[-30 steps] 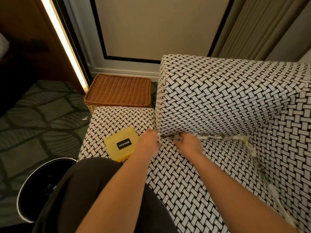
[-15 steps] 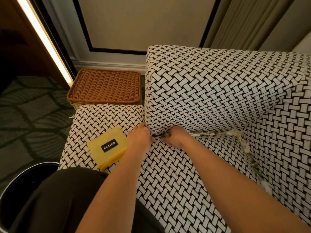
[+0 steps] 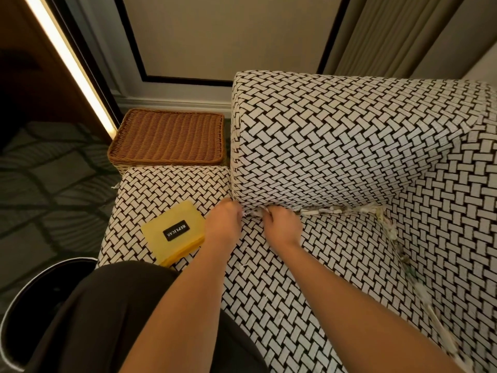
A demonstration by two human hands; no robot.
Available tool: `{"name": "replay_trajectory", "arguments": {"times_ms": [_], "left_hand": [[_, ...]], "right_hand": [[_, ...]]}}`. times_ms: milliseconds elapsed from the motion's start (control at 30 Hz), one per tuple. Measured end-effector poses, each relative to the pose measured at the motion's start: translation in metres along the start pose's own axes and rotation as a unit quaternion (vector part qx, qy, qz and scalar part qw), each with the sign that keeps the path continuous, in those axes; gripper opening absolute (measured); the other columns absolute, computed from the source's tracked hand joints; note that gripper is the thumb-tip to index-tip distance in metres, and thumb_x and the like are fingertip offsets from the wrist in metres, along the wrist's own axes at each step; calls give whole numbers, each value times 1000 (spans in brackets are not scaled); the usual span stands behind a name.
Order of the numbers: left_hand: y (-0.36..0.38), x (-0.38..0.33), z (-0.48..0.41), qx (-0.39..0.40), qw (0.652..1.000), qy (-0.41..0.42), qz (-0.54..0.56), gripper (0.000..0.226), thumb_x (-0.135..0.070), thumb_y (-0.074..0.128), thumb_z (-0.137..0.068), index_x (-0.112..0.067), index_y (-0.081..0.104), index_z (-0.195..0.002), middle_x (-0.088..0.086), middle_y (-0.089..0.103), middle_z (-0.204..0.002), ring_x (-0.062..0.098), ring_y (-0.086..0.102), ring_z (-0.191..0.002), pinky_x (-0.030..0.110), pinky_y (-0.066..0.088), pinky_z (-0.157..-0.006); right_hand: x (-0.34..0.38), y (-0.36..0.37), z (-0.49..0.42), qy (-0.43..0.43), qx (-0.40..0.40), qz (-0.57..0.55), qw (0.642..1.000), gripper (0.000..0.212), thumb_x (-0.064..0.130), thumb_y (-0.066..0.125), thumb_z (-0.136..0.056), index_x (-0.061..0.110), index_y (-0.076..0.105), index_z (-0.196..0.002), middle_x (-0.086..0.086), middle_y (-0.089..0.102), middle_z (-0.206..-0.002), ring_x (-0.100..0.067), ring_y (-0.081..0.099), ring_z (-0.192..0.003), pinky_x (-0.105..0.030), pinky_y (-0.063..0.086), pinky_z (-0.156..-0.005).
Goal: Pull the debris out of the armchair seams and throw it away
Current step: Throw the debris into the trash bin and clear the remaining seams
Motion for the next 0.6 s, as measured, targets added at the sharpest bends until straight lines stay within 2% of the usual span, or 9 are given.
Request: {"name": "replay_trajectory", "arguments": {"times_ms": [67, 133, 233, 300, 400, 500, 600], "left_hand": [[-3, 4, 3, 5, 999, -20, 35, 13, -7, 52, -90, -11, 64, -94, 4, 56, -102, 16, 56, -81, 28, 51, -76], [-2, 10, 6, 22, 997, -43, 63, 14, -9, 51, -91, -12, 63, -97, 5, 57, -97, 15, 51, -73, 26, 48, -69], [-2, 10, 15, 34, 994, -48, 95, 13, -9, 49, -92, -12, 63, -91, 6, 60, -95, 13, 50, -69, 24, 44, -64], [-9, 5, 23, 14, 990, -36, 132, 15, -10, 51, -92, -11, 64, -88, 5, 61, -100, 13, 54, -75, 23, 43, -67], [-26, -1, 32, -6, 979, -24, 201, 16, -15, 53, -93, -13, 68, -95, 1, 65, -104, 10, 55, -79, 23, 47, -75], [-45, 2, 43, -11, 975, -8, 220, 18, -18, 53, -93, -13, 68, -100, -5, 63, -106, 5, 52, -74, 18, 43, -70], [-61, 13, 54, -23, 979, -6, 204, 18, -16, 53, -93, -10, 69, -95, -1, 64, -105, 13, 57, -90, 23, 42, -78]], "right_hand": [[1, -4, 7, -24, -7, -47, 999, 32, 33, 44, -97, 14, 59, -77, 3, 53, -61, -14, 48, -53, -23, 29, -46], [-1, -7, 14, -27, 11, -81, 996, 25, 28, 43, -97, 17, 51, -75, 9, 44, -57, -6, 40, -48, -16, 25, -44], [-14, -11, 27, 18, 21, -167, 986, 23, 25, 43, -97, 17, 50, -77, 9, 44, -59, -3, 36, -49, -13, 26, -43], [-25, -10, 43, 54, 7, -230, 972, 22, 24, 44, -97, 15, 52, -79, 6, 48, -64, -6, 37, -53, -15, 29, -48], [-35, -7, 65, 66, -7, -246, 967, 23, 22, 43, -97, 13, 53, -79, -2, 50, -69, -9, 37, -56, -17, 29, -48], [-41, -20, 76, 93, -22, -309, 946, 21, 19, 41, -98, 10, 54, -83, -1, 47, -67, -7, 33, -51, -16, 28, -44], [-39, -33, 77, 97, -19, -338, 936, 17, 17, 41, -98, 14, 53, -86, 1, 47, -66, -6, 32, -49, -15, 27, -42]]}}
Point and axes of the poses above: each hand's wrist, its own z-axis away from the middle knuckle, its own y-axis out of the palm, x = y × z, the point moved 10 cm from there along -z, towards the middle knuckle
